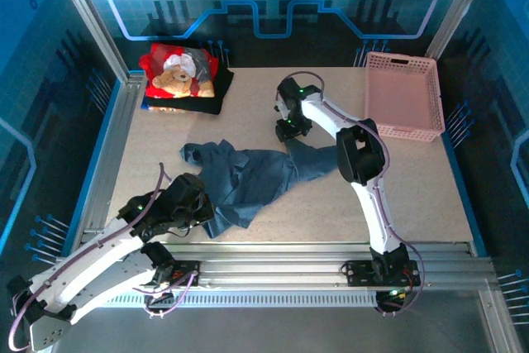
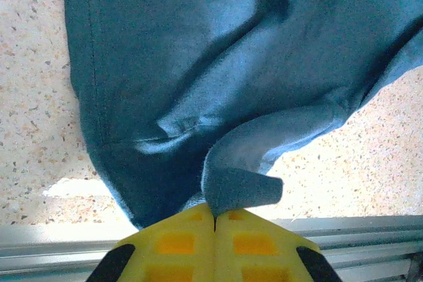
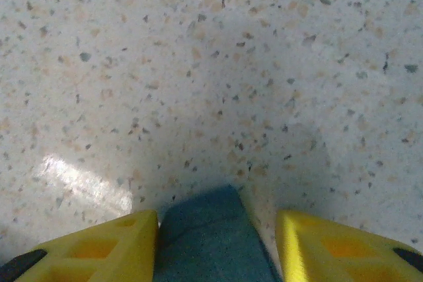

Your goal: Fold and stack the t-shirts

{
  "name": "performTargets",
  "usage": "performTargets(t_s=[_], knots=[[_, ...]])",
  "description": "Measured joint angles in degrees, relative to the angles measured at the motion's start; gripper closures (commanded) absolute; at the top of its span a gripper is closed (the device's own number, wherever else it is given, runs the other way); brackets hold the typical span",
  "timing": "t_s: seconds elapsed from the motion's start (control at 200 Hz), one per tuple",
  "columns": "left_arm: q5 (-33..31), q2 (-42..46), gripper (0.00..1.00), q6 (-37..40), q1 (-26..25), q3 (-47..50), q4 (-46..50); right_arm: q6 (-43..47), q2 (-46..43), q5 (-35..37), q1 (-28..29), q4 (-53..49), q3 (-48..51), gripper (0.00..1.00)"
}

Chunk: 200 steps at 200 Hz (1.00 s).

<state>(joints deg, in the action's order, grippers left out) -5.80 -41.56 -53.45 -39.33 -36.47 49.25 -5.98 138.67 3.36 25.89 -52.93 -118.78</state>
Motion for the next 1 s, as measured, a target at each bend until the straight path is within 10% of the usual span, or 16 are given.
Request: performTargets(t_s=[0.25,0.47,1.0], knots=[[-0.09,-0.07,1.0,1.75,2.01,-1.86,0.48,-1.73,1.27,0.9,0.31,-0.61,-2.25,1.0],[-0.63,-4.02,1.0,7.3,9.84,-14.67,2.32,-6.71,-3.43,0.09,-1.44,0.04,-1.18,1.0],[0.37,-26.34,1.0,34.4,31.85,-66.97,-2.95,-16.22,-50.1,-11.72,-26.34,7.63,0.26,1.0]])
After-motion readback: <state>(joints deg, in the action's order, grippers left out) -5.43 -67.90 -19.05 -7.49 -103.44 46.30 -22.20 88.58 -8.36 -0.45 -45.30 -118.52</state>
